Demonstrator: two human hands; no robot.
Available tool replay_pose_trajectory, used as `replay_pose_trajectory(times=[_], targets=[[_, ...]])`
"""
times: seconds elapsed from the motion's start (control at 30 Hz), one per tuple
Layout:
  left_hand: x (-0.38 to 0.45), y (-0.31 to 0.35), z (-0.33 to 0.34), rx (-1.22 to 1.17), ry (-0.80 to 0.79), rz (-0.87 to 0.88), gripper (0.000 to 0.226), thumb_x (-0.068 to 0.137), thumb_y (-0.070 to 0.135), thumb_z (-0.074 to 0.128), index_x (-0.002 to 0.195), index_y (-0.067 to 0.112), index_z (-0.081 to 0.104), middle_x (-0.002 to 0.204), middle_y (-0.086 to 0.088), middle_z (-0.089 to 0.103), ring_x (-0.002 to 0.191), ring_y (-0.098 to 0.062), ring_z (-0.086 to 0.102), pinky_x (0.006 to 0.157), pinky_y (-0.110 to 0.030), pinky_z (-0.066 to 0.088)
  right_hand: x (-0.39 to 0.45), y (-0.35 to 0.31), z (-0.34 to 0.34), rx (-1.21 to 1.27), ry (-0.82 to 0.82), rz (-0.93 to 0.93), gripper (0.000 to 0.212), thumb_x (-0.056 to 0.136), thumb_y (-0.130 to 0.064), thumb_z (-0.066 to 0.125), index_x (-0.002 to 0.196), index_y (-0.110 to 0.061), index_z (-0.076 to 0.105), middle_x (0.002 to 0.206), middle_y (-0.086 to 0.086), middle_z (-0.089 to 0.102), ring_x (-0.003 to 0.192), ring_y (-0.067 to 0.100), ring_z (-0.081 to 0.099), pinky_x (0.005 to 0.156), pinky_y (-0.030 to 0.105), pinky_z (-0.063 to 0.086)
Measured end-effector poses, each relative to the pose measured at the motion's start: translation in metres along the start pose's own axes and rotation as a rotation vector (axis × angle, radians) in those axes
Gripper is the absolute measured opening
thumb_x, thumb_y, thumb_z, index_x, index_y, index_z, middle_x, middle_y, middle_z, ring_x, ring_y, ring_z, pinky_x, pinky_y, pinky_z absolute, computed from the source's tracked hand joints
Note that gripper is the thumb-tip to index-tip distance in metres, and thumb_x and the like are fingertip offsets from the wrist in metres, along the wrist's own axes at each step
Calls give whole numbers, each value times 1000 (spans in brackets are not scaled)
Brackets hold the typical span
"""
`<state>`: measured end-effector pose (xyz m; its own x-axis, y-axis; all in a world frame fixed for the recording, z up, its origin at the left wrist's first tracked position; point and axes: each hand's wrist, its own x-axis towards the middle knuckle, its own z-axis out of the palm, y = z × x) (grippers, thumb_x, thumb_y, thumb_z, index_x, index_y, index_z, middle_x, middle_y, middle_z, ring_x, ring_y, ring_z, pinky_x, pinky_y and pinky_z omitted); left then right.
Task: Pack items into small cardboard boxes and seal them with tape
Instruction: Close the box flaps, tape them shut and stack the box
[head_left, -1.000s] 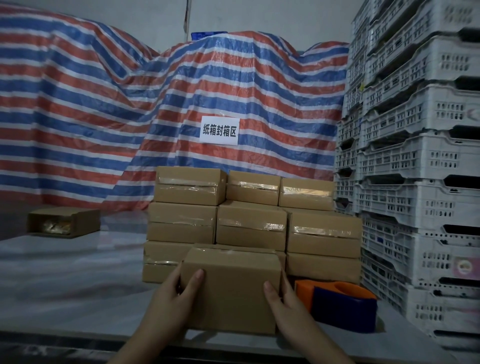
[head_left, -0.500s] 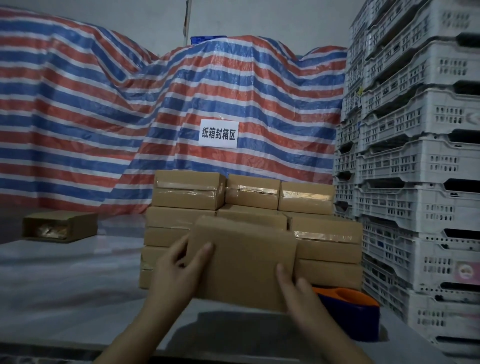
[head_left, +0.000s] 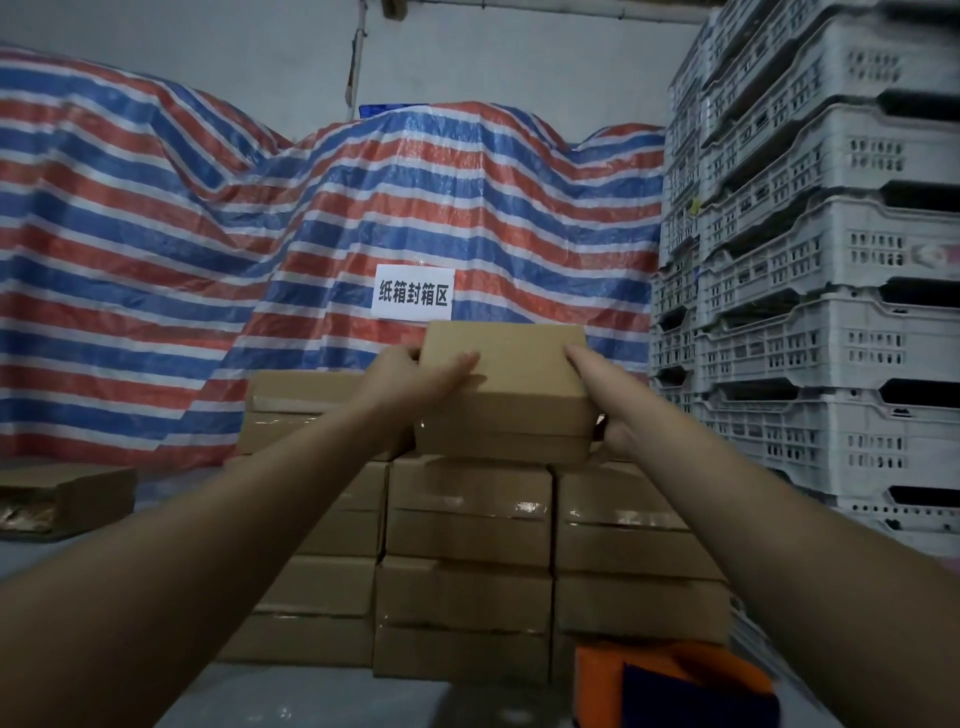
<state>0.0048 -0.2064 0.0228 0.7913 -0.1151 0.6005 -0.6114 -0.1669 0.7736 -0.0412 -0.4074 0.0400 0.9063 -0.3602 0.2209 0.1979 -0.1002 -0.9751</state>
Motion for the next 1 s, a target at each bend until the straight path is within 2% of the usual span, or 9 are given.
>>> replay_pose_trajectory(times=[0.1, 0.23, 0.3, 0.37, 0.57, 0.67, 0.83, 0.9, 1.0], targets=[[16, -13, 6, 227, -6, 45, 65, 81, 57, 70, 128, 17, 51, 99, 9, 53, 90, -9, 57, 66, -23, 49, 27, 1, 3, -71, -11, 43, 44, 95, -56, 52, 120, -20, 59, 107, 11, 64, 93, 30, 62, 74, 43, 52], [33, -15, 12, 837, 298, 386, 54, 86, 71, 52, 101, 19, 61, 89, 8, 61, 75, -8, 59, 63, -27, 54, 54, 6, 5, 50, 4, 44, 41, 97, -47, 45, 114, -16, 66, 93, 9, 73, 81, 26, 70, 64, 35, 56], [40, -17, 10, 999, 302, 407, 57, 90, 70, 42, 82, 18, 64, 75, 3, 64, 71, -13, 60, 68, -34, 56, 62, 14, 5, 105, -26, 47, 46, 96, -54, 46, 108, -16, 69, 80, 8, 77, 71, 24, 76, 64, 38, 61], [46, -24, 8, 1157, 262, 399, 63, 95, 68, 31, 74, 19, 65, 70, 2, 61, 81, -17, 58, 81, -37, 51, 68, 25, 10, 65, -68, 11, 49, 93, -62, 49, 107, -20, 70, 78, 5, 78, 76, 23, 77, 73, 42, 63], [64, -40, -3, 1191, 234, 329, 62, 97, 65, 25, 91, 23, 70, 99, 0, 64, 107, -24, 53, 94, -42, 37, 70, 39, 28, -39, -108, -28, 49, 96, -60, 46, 122, -22, 62, 102, 4, 77, 97, 23, 71, 83, 36, 58], [70, -45, 0, 1130, 239, 294, 61, 97, 65, 27, 92, 21, 69, 95, -2, 64, 103, -24, 55, 91, -40, 41, 71, 38, 36, -75, -72, -28, 58, 98, -59, 41, 137, -18, 53, 126, 9, 66, 112, 29, 64, 105, 46, 49], [68, -55, -2, 1020, 257, 338, 56, 101, 56, 27, 106, 15, 64, 103, -6, 64, 102, -26, 58, 92, -45, 45, 63, 35, 42, -127, 59, -49, 59, 98, -54, 39, 141, -15, 50, 132, 10, 60, 118, 31, 58, 107, 44, 45], [63, -57, -16, 959, 331, 393, 51, 103, 50, 28, 106, 14, 63, 102, -6, 64, 98, -26, 58, 90, -44, 45, 54, 31, 44, -230, 244, -203, 61, 100, -52, 43, 148, -14, 40, 144, 9, 50, 128, 31, 51, 108, 42, 41], [52, -53, -49, 819, 432, 449, 38, 104, 42, 34, 107, 16, 62, 101, -4, 64, 94, -21, 59, 86, -43, 48, 38, 19, 51, -382, 406, -564, 47, 100, -40, 50, 139, -14, 46, 141, 7, 49, 125, 25, 49, 103, 39, 40]])
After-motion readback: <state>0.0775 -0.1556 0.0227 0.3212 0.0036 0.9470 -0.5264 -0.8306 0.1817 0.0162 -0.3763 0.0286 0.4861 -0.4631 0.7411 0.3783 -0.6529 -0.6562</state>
